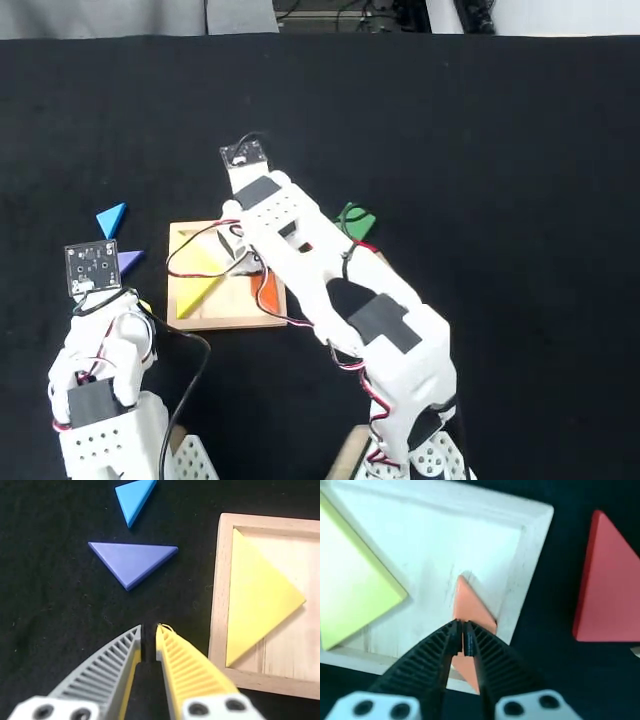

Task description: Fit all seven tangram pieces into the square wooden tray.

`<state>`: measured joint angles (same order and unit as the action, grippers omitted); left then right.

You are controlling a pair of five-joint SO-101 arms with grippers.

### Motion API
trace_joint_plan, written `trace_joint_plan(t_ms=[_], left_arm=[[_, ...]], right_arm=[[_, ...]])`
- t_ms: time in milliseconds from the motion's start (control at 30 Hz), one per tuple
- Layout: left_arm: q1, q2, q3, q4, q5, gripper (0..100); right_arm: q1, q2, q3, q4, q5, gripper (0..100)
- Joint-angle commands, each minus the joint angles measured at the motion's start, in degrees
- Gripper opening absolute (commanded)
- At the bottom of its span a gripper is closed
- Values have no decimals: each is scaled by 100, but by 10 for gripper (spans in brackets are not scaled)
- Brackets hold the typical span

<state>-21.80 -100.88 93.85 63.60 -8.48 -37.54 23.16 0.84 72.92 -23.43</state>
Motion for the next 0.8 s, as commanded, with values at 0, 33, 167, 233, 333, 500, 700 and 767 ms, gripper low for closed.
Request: trace_joint_plan(t_ms=[0,33,167,233,333,500,700,767], left_arm=[[75,-26,-22,-123,-53,66],[75,-26,-22,-123,-53,66],[75,-26,-22,-123,-53,66],[75,-26,-22,-123,-53,66],[75,-26,-22,-123,-53,66],[84,-26,-22,-123,-53,66],[84,-26,-22,-123,-53,66],[84,-26,-22,-123,-53,66]], right_arm=[[70,136,-66,-369,70,11],[88,180,-92,-325,70,11],[114,101,-444,97,70,11],[105,-66,-585,325,70,11],[62,-338,-593,413,79,11],[-176,-330,-259,-255,176,11],[-255,-66,-242,-703,334,11],[-229,48,-242,-695,334,11]])
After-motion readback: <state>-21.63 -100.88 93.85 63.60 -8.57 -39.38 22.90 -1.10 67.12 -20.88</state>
